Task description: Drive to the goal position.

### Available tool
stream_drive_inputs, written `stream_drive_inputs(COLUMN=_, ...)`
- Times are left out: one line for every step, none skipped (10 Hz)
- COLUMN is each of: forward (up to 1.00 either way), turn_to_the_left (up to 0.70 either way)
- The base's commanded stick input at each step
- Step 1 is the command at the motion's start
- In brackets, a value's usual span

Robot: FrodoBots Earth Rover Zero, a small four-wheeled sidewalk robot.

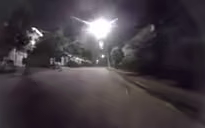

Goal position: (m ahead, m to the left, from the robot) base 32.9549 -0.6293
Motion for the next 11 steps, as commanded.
stream_drive_inputs(forward=0.70, turn_to_the_left=0.00)
stream_drive_inputs(forward=0.70, turn_to_the_left=0.00)
stream_drive_inputs(forward=0.70, turn_to_the_left=0.00)
stream_drive_inputs(forward=0.70, turn_to_the_left=0.00)
stream_drive_inputs(forward=0.70, turn_to_the_left=0.00)
stream_drive_inputs(forward=0.70, turn_to_the_left=-0.03)
stream_drive_inputs(forward=0.70, turn_to_the_left=-0.07)
stream_drive_inputs(forward=0.70, turn_to_the_left=-0.11)
stream_drive_inputs(forward=0.70, turn_to_the_left=-0.18)
stream_drive_inputs(forward=0.70, turn_to_the_left=-0.14)
stream_drive_inputs(forward=0.70, turn_to_the_left=-0.03)
